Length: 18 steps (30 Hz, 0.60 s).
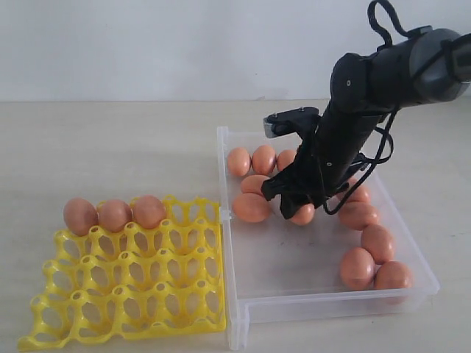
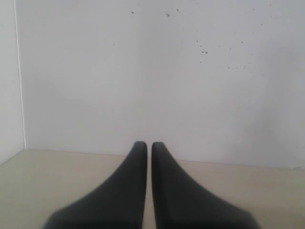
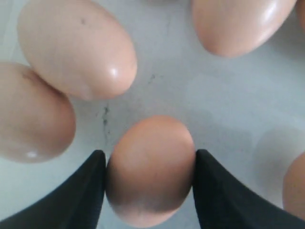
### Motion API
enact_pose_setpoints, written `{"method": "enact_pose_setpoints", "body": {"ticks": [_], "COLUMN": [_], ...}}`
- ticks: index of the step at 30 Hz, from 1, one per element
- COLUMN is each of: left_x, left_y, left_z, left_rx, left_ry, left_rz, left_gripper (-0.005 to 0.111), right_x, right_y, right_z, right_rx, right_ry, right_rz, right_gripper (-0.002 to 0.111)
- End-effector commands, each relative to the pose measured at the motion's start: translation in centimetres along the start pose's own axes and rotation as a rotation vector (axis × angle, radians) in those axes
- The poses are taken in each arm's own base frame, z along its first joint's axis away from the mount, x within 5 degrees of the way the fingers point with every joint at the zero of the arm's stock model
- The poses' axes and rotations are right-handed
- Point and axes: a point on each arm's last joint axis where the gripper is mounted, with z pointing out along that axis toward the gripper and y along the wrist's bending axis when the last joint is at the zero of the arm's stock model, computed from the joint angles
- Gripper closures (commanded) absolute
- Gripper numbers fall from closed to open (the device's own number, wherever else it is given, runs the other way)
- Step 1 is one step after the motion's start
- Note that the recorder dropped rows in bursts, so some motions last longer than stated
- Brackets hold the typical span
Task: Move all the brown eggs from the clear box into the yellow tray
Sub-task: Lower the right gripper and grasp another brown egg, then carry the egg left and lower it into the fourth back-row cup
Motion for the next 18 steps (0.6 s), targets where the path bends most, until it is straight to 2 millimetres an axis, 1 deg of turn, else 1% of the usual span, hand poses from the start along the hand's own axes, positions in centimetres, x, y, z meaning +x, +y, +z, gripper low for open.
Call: {"method": "enact_pose_setpoints", "body": {"ticks": [1,2,6,8,9,10,11,12,14,15,17,18], "left_x": [-0.1,-0.1,-0.1,-0.1,-0.1,-0.1,-0.1,-0.1,-0.1,-0.1,-0.1,-0.1], "left_y": [0.0,0.0,0.0,0.0,0.0,0.0,0.0,0.0,0.0,0.0,0.0,0.0], "left_z": [0.0,0.0,0.0,0.0,0.0,0.0,0.0,0.0,0.0,0.0,0.0,0.0], "left_rx": [0.001,0.001,0.001,0.001,0.001,0.001,0.001,0.001,0.001,0.001,0.001,0.001], "left_ry": [-0.009,-0.009,-0.009,-0.009,-0.009,-0.009,-0.009,-0.009,-0.009,-0.009,-0.009,-0.009], "left_rz": [-0.002,-0.002,-0.002,-0.002,-0.002,-0.002,-0.002,-0.002,-0.002,-0.002,-0.002,-0.002], "left_gripper": [0.103,0.103,0.103,0.103,0.103,0.103,0.103,0.103,0.103,0.103,0.103,0.103], "right_x": [-0.2,0.1,2.6,4.5,5.4,6.3,7.1,7.8,8.4,8.1,7.4,7.1], "right_y": [-0.6,-0.8,-1.3,-0.8,-0.4,0.2,0.6,1.2,2.0,2.4,4.3,5.0], "right_z": [0.4,0.6,1.1,1.1,0.8,0.2,0.0,-0.8,-0.9,-0.9,-1.2,-1.3], "right_rx": [0.061,0.08,0.169,0.227,0.235,0.208,0.162,0.073,-0.042,-0.083,-0.218,-0.279], "right_ry": [-0.228,-0.3,-0.561,-0.745,-0.858,-1.02,-1.096,-1.235,-1.246,-1.247,-1.244,-1.24], "right_rz": [0.029,0.049,0.092,0.048,0.037,0.04,0.04,0.045,0.048,0.021,-0.153,-0.207], "right_gripper": [0.109,0.109,0.109,0.109,0.109,0.109,0.109,0.109,0.109,0.109,0.109,0.109]}}
